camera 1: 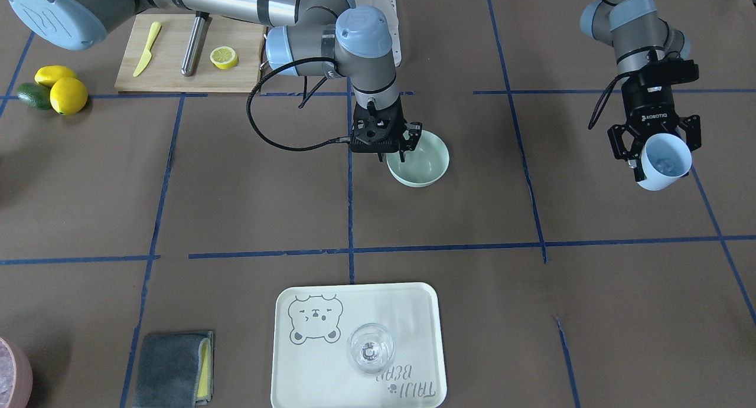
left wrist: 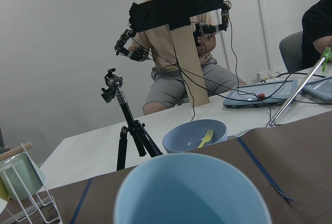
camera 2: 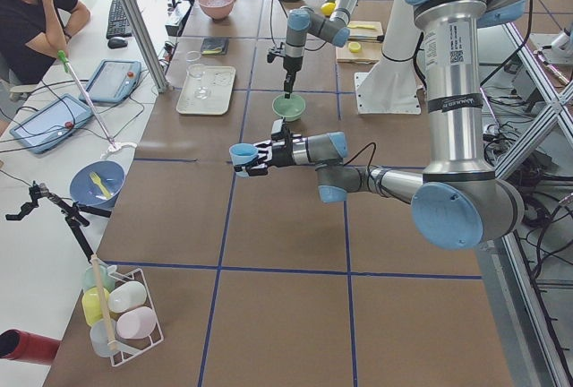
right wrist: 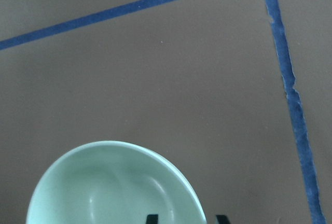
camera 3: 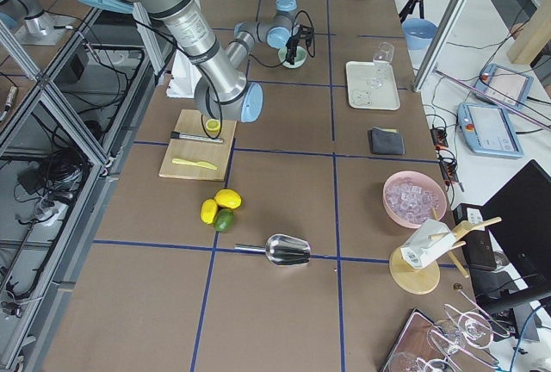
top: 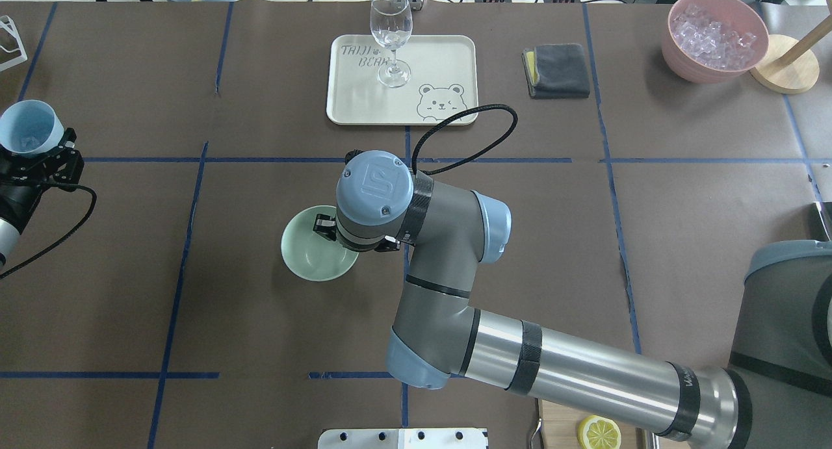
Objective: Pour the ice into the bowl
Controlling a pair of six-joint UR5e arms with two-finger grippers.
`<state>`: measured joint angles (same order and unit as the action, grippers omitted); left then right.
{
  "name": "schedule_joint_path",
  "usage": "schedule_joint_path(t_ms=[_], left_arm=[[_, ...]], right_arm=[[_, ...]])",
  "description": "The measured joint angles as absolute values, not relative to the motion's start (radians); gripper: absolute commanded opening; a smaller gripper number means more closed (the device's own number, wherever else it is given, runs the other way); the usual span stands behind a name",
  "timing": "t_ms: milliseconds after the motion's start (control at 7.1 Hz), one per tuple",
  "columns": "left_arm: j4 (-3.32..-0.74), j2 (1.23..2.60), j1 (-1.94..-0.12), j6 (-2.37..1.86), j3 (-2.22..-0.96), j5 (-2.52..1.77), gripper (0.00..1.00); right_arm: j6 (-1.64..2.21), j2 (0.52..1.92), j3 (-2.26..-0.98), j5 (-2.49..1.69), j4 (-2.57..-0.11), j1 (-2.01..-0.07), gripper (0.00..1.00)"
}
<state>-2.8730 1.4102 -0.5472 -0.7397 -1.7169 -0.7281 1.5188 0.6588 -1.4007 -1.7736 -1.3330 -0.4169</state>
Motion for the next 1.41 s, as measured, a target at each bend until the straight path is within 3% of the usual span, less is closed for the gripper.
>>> schedule_joint_path(t_ms=[423, 705, 1409], left_arm=[[-2.64, 1.46, -0.49, -0.74, -1.847, -0.729, 0.0], [-2.483, 1.498, -0.424, -0.751, -1.909, -0.704, 0.0], [-2.314, 1.633, -0.244, -0.792, -1.922, -0.547, 0.0]], right_arm=[[1.516, 0.699, -1.526, -1.852, -1.412, -0.486, 1.0], [1.481, 0.839, -1.704, -1.886, -1.469, -0.533, 1.0], [1.297, 1.095, -1.899, -1.996, -1.465, -0.647, 1.0]])
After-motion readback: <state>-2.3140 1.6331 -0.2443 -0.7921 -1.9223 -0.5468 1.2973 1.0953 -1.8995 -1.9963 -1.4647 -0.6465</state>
